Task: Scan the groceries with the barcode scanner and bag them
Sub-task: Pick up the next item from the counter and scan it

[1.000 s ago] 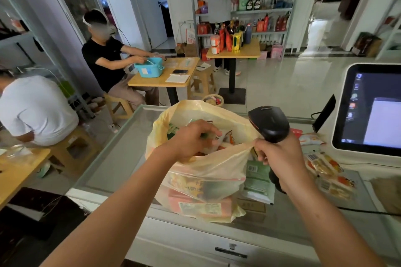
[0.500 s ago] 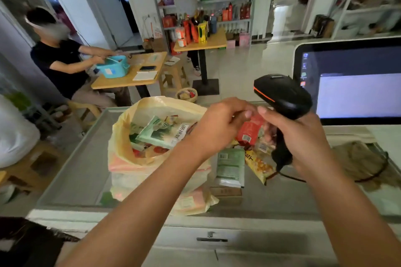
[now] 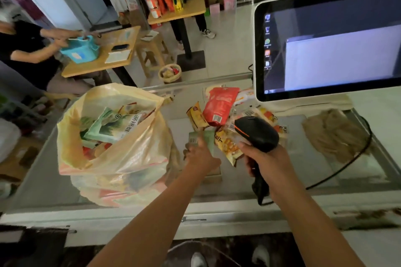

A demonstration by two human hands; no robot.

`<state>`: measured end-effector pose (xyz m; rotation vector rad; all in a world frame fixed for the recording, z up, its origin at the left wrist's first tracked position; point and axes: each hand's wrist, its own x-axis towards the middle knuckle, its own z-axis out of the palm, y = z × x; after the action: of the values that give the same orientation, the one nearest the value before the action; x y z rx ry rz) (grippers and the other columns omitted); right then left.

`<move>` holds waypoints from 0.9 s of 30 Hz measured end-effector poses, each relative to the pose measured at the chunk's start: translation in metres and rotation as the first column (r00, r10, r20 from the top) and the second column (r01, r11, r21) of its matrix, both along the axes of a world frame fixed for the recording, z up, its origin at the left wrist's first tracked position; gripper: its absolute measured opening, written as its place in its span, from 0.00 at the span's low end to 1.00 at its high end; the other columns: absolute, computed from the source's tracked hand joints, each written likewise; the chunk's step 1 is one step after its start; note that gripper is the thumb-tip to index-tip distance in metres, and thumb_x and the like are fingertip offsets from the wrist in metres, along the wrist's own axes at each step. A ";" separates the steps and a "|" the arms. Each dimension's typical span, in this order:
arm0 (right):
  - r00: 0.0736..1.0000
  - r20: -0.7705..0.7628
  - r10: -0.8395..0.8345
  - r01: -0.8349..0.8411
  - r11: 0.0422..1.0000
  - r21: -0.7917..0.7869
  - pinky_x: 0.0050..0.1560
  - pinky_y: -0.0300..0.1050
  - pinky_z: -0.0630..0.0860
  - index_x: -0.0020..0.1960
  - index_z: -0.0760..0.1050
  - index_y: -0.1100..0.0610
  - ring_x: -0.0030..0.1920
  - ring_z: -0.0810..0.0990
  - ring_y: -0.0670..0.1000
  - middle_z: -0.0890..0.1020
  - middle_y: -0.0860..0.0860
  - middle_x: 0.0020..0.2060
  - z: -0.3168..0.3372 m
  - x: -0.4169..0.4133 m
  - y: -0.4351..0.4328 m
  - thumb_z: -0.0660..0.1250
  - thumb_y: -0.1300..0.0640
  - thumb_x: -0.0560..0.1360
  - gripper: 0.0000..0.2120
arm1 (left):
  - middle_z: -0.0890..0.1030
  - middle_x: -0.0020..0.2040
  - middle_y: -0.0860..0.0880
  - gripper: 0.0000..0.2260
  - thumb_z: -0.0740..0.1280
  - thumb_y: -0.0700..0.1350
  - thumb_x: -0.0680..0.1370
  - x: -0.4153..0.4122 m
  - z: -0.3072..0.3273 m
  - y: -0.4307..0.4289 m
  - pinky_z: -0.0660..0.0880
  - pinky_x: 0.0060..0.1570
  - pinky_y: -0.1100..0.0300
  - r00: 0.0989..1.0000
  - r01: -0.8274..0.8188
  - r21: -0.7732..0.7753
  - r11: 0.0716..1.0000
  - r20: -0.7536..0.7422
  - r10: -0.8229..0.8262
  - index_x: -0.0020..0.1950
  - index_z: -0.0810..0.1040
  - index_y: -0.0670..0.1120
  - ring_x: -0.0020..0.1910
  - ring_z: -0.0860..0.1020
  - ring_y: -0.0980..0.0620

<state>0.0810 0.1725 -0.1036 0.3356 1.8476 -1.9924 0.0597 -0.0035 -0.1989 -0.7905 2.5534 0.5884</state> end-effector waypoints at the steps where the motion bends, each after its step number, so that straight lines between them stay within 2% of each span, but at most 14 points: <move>1: 1.000 0.000 0.011 -0.011 1.000 0.000 0.27 0.39 0.74 0.44 0.79 0.62 0.26 0.76 0.49 0.79 0.54 0.28 -0.002 -0.003 0.003 0.74 0.57 0.73 0.08 | 0.56 0.73 0.33 0.51 0.73 0.53 0.73 -0.001 -0.004 0.002 0.66 0.68 0.42 0.999 -0.027 -0.012 1.000 0.018 0.028 0.80 0.37 0.51 0.71 0.62 0.32; 3: 0.999 0.000 0.036 -0.036 0.999 0.002 0.26 0.38 0.73 0.45 0.79 0.62 0.26 0.75 0.49 0.79 0.55 0.28 -0.007 -0.009 0.007 0.73 0.57 0.73 0.08 | 0.55 0.74 0.32 0.51 0.72 0.57 0.73 -0.003 -0.005 0.007 0.65 0.67 0.41 0.996 -0.067 -0.067 0.995 0.049 0.071 0.79 0.36 0.49 0.73 0.59 0.33; 5: 0.998 -0.002 0.061 -0.061 0.998 0.006 0.27 0.38 0.73 0.45 0.78 0.63 0.26 0.74 0.50 0.78 0.56 0.29 -0.011 -0.013 0.012 0.73 0.57 0.73 0.09 | 0.60 0.72 0.34 0.50 0.73 0.56 0.73 -0.007 -0.004 0.010 0.68 0.64 0.42 0.993 -0.116 -0.113 0.987 0.021 0.119 0.79 0.38 0.50 0.71 0.62 0.36; 8: 0.995 -0.016 0.099 -0.099 0.995 0.010 0.28 0.42 0.72 0.44 0.78 0.65 0.28 0.74 0.53 0.78 0.58 0.30 -0.014 -0.019 0.019 0.73 0.57 0.73 0.10 | 0.62 0.68 0.36 0.51 0.77 0.51 0.69 -0.008 0.001 0.014 0.69 0.64 0.42 0.972 -0.219 0.003 0.976 -0.085 0.219 0.77 0.41 0.54 0.69 0.65 0.35; 11: 0.993 -0.043 0.109 -0.108 0.994 0.020 0.28 0.42 0.73 0.48 0.80 0.63 0.30 0.77 0.52 0.80 0.57 0.32 -0.013 -0.027 0.023 0.73 0.57 0.73 0.10 | 0.60 0.67 0.40 0.51 0.77 0.45 0.67 0.004 0.016 0.019 0.68 0.68 0.43 0.947 -0.184 0.121 0.975 -0.242 0.209 0.76 0.44 0.57 0.69 0.65 0.36; 13: 0.992 -0.095 0.083 -0.082 0.996 0.023 0.29 0.42 0.75 0.53 0.80 0.57 0.32 0.80 0.49 0.84 0.56 0.36 -0.007 -0.033 0.021 0.75 0.57 0.72 0.11 | 0.61 0.67 0.44 0.51 0.77 0.41 0.66 0.017 0.034 0.020 0.68 0.69 0.45 0.909 -0.034 0.147 0.989 -0.407 0.092 0.78 0.45 0.57 0.69 0.65 0.40; 15: 0.985 -0.162 0.060 -0.058 0.998 0.018 0.32 0.44 0.79 0.54 0.79 0.51 0.36 0.83 0.46 0.85 0.52 0.41 0.002 -0.036 0.019 0.75 0.56 0.71 0.12 | 0.61 0.69 0.49 0.52 0.76 0.39 0.66 0.029 0.057 0.019 0.67 0.69 0.48 0.840 0.229 0.090 0.969 -0.522 -0.149 0.78 0.45 0.59 0.70 0.65 0.45; 17: 0.975 -0.219 0.044 -0.044 0.999 0.007 0.35 0.44 0.80 0.52 0.79 0.48 0.40 0.85 0.46 0.85 0.48 0.42 0.014 -0.038 0.019 0.76 0.55 0.71 0.11 | 0.61 0.71 0.51 0.52 0.74 0.38 0.66 0.036 0.078 0.018 0.59 0.71 0.55 0.718 0.493 -0.051 0.869 -0.540 -0.439 0.78 0.44 0.61 0.72 0.61 0.50; 18: 0.971 -0.236 0.041 -0.041 0.999 0.006 0.34 0.43 0.80 0.51 0.79 0.48 0.39 0.85 0.46 0.86 0.49 0.42 0.019 -0.039 0.019 0.75 0.56 0.71 0.10 | 0.62 0.72 0.51 0.51 0.72 0.38 0.67 0.035 0.085 0.019 0.55 0.71 0.58 0.660 0.570 -0.111 0.814 -0.527 -0.535 0.78 0.44 0.60 0.72 0.59 0.53; 20: 0.966 -0.254 0.043 -0.039 0.999 0.023 0.31 0.41 0.79 0.52 0.79 0.53 0.36 0.86 0.49 0.86 0.53 0.38 0.027 -0.038 0.022 0.74 0.55 0.72 0.10 | 0.64 0.73 0.51 0.49 0.70 0.36 0.68 0.031 0.096 0.021 0.53 0.71 0.59 0.588 0.644 -0.175 0.744 -0.509 -0.628 0.78 0.44 0.59 0.72 0.59 0.54; 22: 0.972 -0.235 0.011 -0.008 1.000 0.016 0.28 0.40 0.77 0.54 0.79 0.56 0.35 0.86 0.53 0.86 0.55 0.35 0.030 -0.036 0.026 0.74 0.54 0.72 0.13 | 0.65 0.73 0.50 0.47 0.69 0.35 0.69 0.027 0.098 0.022 0.55 0.71 0.56 0.555 0.665 -0.231 0.710 -0.483 -0.677 0.77 0.45 0.58 0.72 0.60 0.52; 25: 0.979 -0.203 0.023 -0.004 0.996 0.089 0.28 0.41 0.74 0.54 0.78 0.57 0.33 0.85 0.54 0.85 0.55 0.33 0.031 -0.037 0.033 0.75 0.54 0.72 0.14 | 0.65 0.73 0.51 0.44 0.70 0.39 0.72 0.021 0.095 0.024 0.56 0.71 0.53 0.513 0.677 -0.305 0.670 -0.457 -0.726 0.78 0.47 0.58 0.72 0.61 0.50; 27: 0.978 -0.207 0.028 -0.004 0.993 0.114 0.26 0.40 0.73 0.54 0.78 0.57 0.30 0.84 0.51 0.85 0.55 0.35 0.030 -0.035 0.036 0.74 0.61 0.71 0.12 | 0.64 0.73 0.52 0.41 0.70 0.45 0.73 0.022 0.094 0.028 0.54 0.71 0.54 0.470 0.678 -0.302 0.670 -0.522 -0.712 0.77 0.48 0.61 0.72 0.59 0.51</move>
<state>0.0455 0.2088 -0.0734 0.1471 2.0896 -1.9813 0.0817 0.0249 -0.1053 0.6116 3.1176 0.5305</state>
